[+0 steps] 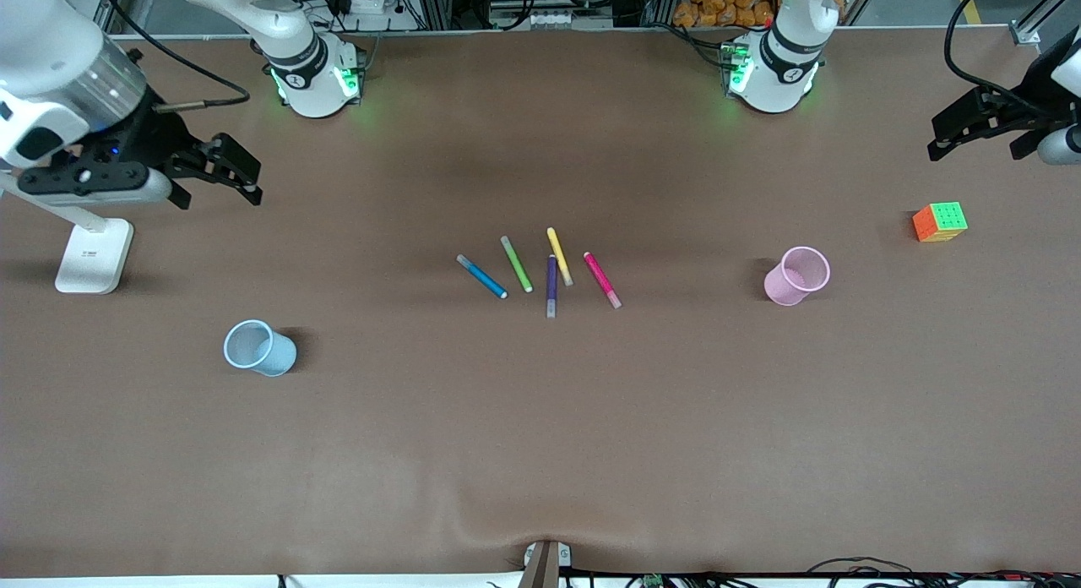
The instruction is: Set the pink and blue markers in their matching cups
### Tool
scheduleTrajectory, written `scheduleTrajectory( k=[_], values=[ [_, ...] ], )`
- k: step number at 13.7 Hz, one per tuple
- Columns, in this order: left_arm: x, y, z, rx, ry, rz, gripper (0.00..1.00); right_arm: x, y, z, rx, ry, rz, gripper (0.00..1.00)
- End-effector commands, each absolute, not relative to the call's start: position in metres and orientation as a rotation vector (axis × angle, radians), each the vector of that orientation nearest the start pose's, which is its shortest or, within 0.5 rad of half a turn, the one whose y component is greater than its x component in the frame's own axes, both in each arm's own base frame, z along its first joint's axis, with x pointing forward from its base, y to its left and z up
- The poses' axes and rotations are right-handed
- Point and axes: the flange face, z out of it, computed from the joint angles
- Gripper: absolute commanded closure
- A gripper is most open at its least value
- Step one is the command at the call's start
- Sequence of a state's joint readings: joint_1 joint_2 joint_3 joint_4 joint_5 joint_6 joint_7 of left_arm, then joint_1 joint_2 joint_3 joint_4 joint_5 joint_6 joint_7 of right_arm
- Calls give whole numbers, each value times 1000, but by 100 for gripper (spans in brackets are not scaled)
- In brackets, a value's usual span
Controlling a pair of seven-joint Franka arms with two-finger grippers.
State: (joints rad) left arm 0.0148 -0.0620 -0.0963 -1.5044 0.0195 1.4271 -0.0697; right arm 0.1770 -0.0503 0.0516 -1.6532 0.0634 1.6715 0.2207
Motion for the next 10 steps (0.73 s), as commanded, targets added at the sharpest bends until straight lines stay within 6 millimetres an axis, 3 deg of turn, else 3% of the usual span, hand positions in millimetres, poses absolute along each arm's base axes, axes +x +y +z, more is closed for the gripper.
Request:
scheduleTrajectory(
  k=[1,6,10],
  values=[
    [516,-49,680,-3120,25,34,0,540,140,590,-3064,-99,-43,0],
    [518,-48,678,-3121,28,39,0,562,166,541,-3040,-287,23,0],
    [518,-55,677,-3123,19,41,0,562,225,507,-3016,-392,47,0]
  ],
)
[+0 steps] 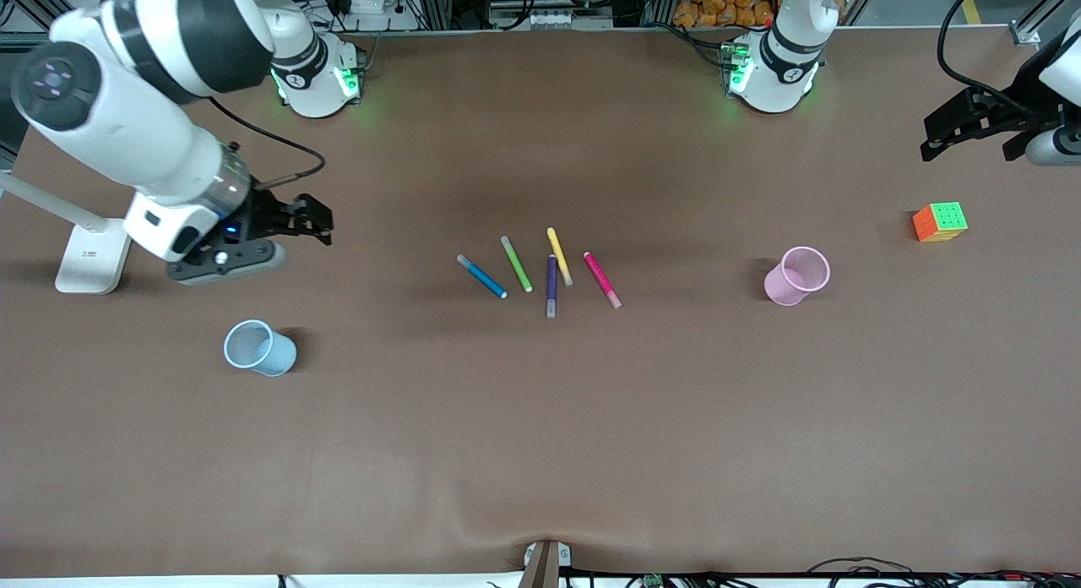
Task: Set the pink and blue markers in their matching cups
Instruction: 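Move the right gripper over the blue marker while the left gripper starts reaching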
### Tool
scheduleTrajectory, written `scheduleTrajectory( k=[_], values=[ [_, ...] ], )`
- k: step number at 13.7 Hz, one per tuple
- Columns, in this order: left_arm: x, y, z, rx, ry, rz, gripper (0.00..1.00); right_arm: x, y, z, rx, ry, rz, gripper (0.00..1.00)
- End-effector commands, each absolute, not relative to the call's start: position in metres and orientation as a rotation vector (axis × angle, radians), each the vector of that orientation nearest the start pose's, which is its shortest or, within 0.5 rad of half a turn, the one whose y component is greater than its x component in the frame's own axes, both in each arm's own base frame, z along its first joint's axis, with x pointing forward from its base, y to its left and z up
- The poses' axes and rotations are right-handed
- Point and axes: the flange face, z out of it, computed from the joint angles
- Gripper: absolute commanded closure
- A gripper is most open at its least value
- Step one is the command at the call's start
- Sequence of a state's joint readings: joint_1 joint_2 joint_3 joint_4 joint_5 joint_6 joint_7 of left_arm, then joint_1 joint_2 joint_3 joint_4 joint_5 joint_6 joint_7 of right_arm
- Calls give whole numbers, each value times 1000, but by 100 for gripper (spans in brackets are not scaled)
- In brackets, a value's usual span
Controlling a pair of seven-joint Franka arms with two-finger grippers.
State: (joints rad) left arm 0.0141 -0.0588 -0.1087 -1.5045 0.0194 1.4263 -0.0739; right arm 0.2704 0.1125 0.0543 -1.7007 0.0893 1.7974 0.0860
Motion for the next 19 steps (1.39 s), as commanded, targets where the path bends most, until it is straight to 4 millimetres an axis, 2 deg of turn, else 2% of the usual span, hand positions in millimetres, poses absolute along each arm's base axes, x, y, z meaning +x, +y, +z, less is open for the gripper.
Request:
scheduleTrajectory(
  k=[1,3,6,9,11,14,16,18,19],
  values=[
    [518,-57,676,-3122,9,45,0,565,240,492,-3012,-420,49,0],
    [522,-56,670,-3120,4,62,0,567,270,457,-3005,-486,70,0],
    [523,-57,668,-3115,-6,66,0,563,308,416,-3001,-583,81,0],
    [527,-57,664,-3116,-13,68,0,561,321,383,-3019,-642,130,0],
    [529,-58,662,-3112,-14,72,0,555,331,351,-3038,-698,109,0],
    [528,-59,663,-3110,-7,69,0,529,345,302,-3019,-756,50,0],
    [528,-62,661,-3111,0,74,0,513,358,273,-3014,-804,80,0],
    [530,-67,656,-3110,10,90,0,500,374,254,-3013,-841,116,0],
    [531,-77,651,-3109,41,109,0,499,378,246,-3009,-853,107,0]
  ],
)
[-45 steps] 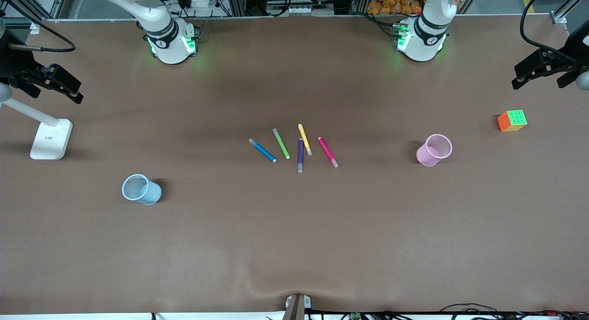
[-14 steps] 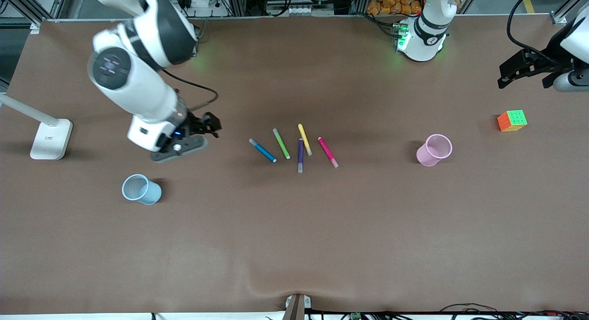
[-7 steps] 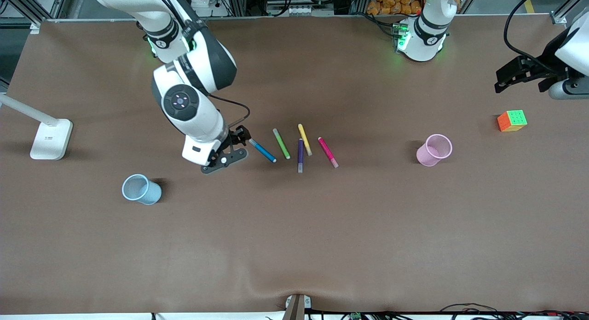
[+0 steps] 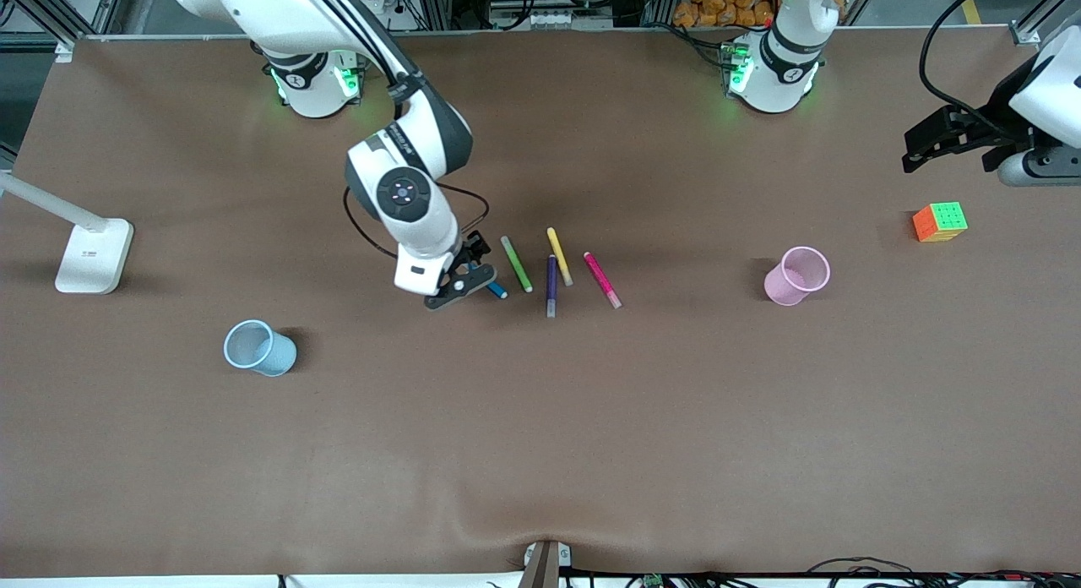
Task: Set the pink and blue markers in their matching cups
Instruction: 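Move the right gripper over the blue marker while the left gripper starts reaching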
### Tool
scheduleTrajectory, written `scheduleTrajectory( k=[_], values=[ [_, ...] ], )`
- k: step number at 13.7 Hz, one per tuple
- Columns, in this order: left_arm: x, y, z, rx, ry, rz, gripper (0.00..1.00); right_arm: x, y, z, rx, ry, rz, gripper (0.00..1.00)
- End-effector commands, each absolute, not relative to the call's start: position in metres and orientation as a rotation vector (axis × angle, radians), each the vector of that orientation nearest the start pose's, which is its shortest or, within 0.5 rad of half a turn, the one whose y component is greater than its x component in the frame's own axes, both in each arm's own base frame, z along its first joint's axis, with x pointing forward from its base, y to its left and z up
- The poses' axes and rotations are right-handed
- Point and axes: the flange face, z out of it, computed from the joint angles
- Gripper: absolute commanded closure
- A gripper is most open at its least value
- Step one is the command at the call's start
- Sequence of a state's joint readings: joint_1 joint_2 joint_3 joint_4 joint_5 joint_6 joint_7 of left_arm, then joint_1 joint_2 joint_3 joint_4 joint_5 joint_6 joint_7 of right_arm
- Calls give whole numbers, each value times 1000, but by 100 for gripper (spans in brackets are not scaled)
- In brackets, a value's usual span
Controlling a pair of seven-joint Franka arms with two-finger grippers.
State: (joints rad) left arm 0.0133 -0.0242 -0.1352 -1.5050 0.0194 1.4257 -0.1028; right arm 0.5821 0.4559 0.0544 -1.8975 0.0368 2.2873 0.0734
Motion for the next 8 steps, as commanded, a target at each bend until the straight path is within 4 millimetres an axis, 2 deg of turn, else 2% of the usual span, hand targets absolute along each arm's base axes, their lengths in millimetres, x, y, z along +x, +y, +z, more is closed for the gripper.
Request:
scheduleTrajectory(
  k=[1,3,5,7,8],
  values=[
    [531,-80,646,-3109,54,128,0,497,381,237,-3005,-863,100,0],
    [541,-85,624,-3115,73,210,0,494,385,222,-3004,-883,93,0],
    [548,-106,593,-3096,80,341,0,490,384,207,-3002,-900,68,0],
    [552,-135,570,-3078,41,407,0,488,380,193,-2995,-916,28,0],
    [555,-146,556,-3068,18,445,0,488,380,191,-2994,-916,23,0]
  ],
)
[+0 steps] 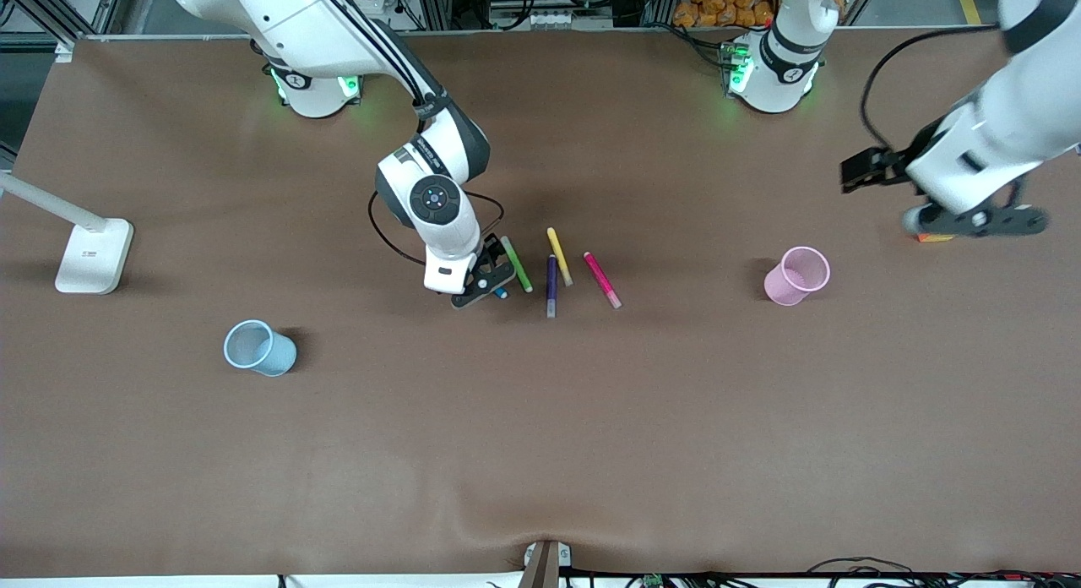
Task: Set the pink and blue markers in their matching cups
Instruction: 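Move the right gripper over the blue marker while the left gripper starts reaching, then grasp the blue marker with the right gripper while the left gripper reaches the pink marker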
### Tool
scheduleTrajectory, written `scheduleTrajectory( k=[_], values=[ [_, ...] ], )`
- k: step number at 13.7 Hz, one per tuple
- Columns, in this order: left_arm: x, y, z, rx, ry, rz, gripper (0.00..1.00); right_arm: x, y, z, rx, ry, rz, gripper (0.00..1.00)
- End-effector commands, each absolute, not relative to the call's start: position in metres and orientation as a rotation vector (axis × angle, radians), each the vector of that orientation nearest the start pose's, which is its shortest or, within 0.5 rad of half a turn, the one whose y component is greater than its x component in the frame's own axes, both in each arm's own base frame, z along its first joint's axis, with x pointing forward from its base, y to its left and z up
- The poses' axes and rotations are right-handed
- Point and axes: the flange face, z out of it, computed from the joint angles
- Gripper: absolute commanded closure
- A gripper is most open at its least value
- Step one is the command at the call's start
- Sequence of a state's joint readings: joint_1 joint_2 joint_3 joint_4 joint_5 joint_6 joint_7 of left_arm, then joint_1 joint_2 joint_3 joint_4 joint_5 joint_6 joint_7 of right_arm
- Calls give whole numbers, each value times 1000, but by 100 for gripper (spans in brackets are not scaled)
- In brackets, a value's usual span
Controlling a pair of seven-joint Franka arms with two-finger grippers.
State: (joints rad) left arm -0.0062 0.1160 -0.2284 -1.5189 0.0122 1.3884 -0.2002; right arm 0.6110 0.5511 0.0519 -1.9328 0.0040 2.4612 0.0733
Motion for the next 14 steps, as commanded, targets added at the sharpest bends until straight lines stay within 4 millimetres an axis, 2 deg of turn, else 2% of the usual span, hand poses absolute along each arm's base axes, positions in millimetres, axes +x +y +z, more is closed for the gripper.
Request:
scheduleTrajectory(
  k=[1,4,7,10,12,14],
  values=[
    [556,-155,540,-3055,5,489,0,487,381,191,-2993,-918,23,0],
    [569,-163,491,-3079,-14,619,0,484,380,179,-2985,-914,-7,0],
    [590,-174,446,-3125,-111,641,0,482,380,174,-2977,-919,-27,0],
    [601,-204,396,-3108,-231,672,0,482,380,173,-2977,-919,-27,33],
    [607,-213,361,-3134,-325,767,0,482,380,173,-2978,-917,-27,50],
    [613,-217,332,-3144,-353,790,0,481,380,172,-2979,-917,-22,63]
  ],
)
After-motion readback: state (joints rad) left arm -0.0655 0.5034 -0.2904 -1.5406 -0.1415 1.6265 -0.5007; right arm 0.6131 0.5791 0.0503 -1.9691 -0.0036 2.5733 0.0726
